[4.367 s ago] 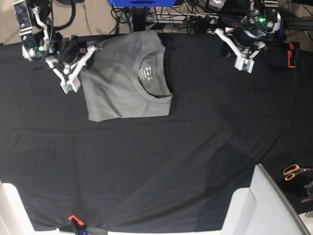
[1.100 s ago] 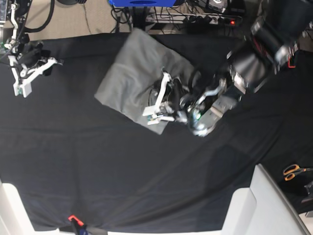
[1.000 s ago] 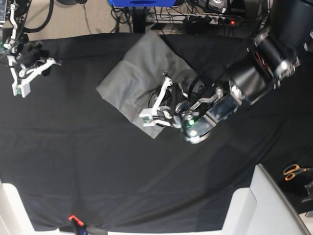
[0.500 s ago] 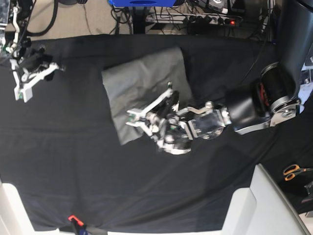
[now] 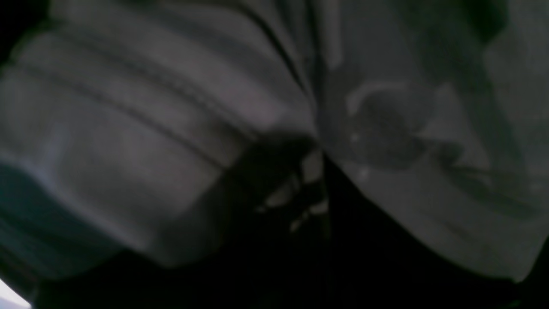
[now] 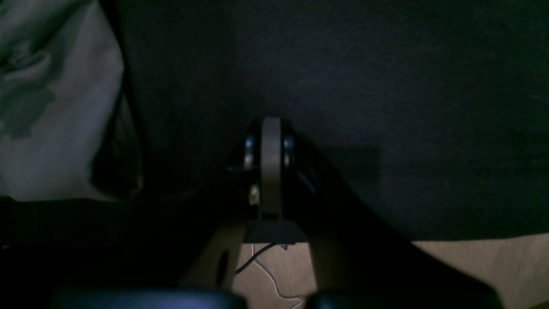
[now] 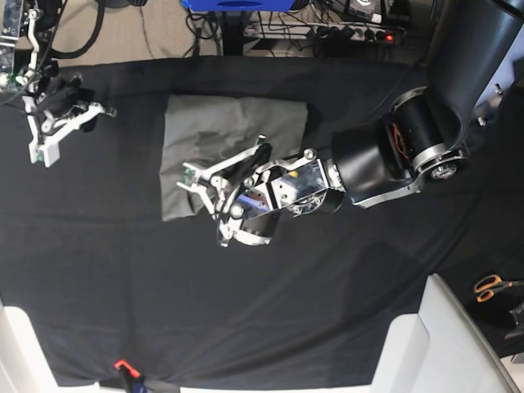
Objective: Fold the T-shirt properly
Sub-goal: 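Press and square the bundle with the left gripper, collar toward the table edge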
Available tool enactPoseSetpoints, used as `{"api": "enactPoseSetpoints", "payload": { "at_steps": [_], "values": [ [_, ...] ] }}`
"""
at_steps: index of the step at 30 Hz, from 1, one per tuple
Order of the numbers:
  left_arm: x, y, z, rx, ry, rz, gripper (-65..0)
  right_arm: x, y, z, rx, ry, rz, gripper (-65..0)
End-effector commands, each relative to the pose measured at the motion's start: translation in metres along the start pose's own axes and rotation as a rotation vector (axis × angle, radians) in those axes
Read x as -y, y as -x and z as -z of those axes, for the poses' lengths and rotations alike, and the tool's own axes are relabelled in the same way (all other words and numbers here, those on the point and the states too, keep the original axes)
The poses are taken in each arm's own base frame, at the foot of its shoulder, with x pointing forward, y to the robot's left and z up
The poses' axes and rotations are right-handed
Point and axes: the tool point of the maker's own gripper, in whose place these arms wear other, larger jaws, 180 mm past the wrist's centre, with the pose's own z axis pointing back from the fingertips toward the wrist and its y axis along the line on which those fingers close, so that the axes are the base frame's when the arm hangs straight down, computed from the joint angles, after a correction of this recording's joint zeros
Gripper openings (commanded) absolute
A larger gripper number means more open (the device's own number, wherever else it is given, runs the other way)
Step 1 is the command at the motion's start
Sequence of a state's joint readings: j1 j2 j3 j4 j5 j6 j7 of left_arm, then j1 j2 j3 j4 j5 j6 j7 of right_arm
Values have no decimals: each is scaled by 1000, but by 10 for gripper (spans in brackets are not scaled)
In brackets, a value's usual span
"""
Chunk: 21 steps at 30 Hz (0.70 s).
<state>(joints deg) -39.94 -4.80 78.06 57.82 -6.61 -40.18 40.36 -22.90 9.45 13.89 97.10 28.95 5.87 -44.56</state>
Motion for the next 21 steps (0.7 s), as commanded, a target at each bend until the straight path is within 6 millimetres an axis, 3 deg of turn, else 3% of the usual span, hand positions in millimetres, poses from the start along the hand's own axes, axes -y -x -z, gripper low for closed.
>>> {"api": "enactPoseSetpoints", "payload": {
  "at_steps": [1, 19, 20, 21],
  "values": [
    [-21, -6, -11, 13, -49, 10, -650, 1, -10, -3, 34, -2, -7, -648],
    [-26, 2, -13, -13, -65, 23, -650, 1, -10, -3, 34, -2, -7, -648],
    [-29, 5, -13, -28, -77, 33, -637, 1, -9, -3, 33, -2, -7, -648],
    [-29, 8, -13, -44, -86, 43, -571, 1, -9, -3, 33, -2, -7, -648]
  ]
}}
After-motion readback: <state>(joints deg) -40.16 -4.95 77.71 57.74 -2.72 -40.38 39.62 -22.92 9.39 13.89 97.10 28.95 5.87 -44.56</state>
